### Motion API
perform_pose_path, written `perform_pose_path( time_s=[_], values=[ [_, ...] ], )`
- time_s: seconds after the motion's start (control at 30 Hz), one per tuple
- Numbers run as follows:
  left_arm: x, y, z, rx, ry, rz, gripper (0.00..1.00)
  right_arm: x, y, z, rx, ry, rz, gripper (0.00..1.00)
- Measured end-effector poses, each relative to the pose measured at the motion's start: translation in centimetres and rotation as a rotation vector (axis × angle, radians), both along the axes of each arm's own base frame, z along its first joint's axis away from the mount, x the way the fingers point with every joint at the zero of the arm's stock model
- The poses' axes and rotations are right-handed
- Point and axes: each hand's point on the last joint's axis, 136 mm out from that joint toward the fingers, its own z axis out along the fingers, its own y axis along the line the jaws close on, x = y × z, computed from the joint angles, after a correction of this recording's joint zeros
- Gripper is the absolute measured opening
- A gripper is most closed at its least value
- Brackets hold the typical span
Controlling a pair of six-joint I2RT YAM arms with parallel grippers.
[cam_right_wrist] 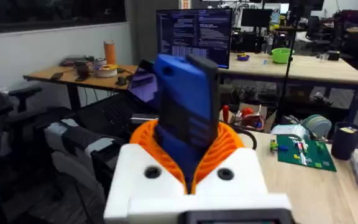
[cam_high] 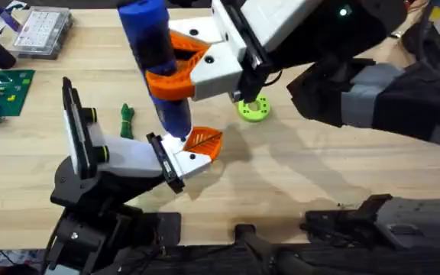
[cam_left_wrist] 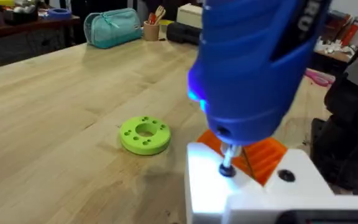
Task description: Pick up the gripper from the table and insert it into the empty holder that is missing its gripper. Then pick up a screw, insert it into the mounting hole, and use the screwdriver to tighten it. Finally, clean up the table by picking up the vegetable and placing it into the bucket.
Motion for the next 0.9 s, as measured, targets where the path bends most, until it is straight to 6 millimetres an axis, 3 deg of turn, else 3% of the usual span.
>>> perform_pose_path(
  time_s=[0.9],
  values=[
    [0.00, 0.00, 0.01, 0.000, 0.000, 0.000, 0.018, 0.23, 0.19, -0.47, -0.009, 0.011, 0.000, 0.026]
  ],
)
